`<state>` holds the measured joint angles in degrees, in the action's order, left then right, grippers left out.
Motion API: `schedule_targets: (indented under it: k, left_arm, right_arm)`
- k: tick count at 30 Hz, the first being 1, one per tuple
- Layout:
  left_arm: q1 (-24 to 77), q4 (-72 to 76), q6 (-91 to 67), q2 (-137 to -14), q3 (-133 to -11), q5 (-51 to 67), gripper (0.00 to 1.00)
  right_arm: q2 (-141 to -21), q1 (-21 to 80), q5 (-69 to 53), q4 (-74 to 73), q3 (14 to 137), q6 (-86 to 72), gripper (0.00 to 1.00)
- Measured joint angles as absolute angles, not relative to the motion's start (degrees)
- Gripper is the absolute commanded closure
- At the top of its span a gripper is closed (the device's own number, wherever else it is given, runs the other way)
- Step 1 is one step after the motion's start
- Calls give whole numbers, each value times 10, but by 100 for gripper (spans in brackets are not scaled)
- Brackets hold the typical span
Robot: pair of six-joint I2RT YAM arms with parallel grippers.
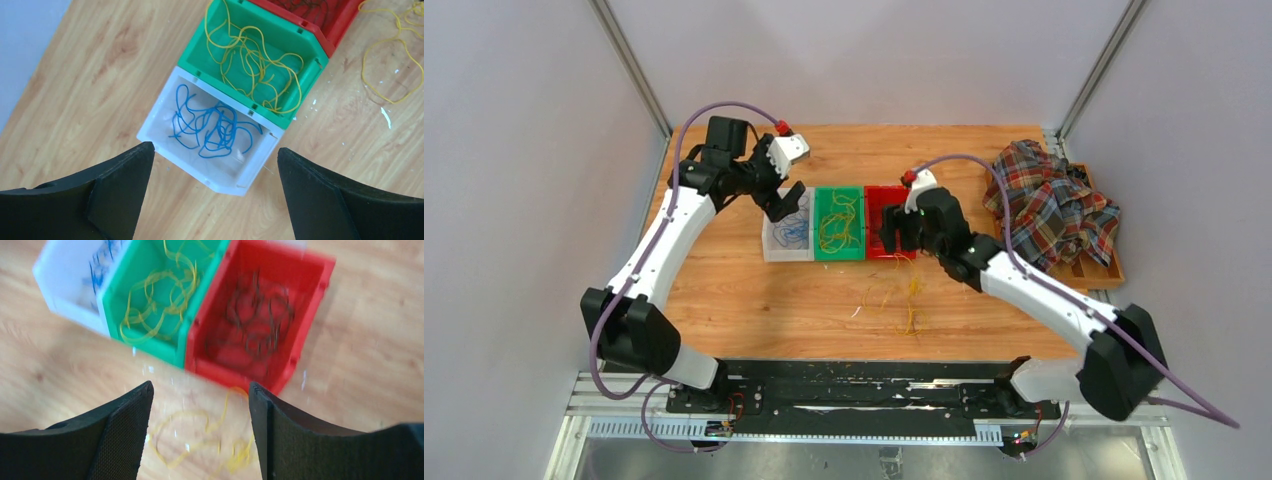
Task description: Untangle the cables
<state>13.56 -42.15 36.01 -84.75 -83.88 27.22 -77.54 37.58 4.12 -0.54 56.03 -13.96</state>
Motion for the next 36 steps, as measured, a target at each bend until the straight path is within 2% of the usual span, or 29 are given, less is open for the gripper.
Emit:
schedule_targets:
  k: [7, 14, 19, 25, 29, 36]
  left_arm:
    - [136, -445, 351, -819, -806, 268, 2]
    - [136, -475, 361, -800, -799, 268, 2]
    - [136, -484, 366, -787, -797, 268, 2]
    - [136, -487, 367, -781, -794, 264, 2]
    - [136, -489, 373, -776, -789, 262, 2]
    - [136, -492, 384, -763, -787, 259, 2]
  right_arm:
    - [-651, 396, 57, -112, 429, -168, 35]
    - [-708, 396, 49, -129, 409, -189, 48]
    - [-808, 388, 23, -125, 430, -190, 66]
    - [-850, 373, 2, -123, 472, -185, 98]
    - [-815, 372, -18, -124, 474, -181, 99]
    - [-675, 372, -75, -127, 503, -167, 99]
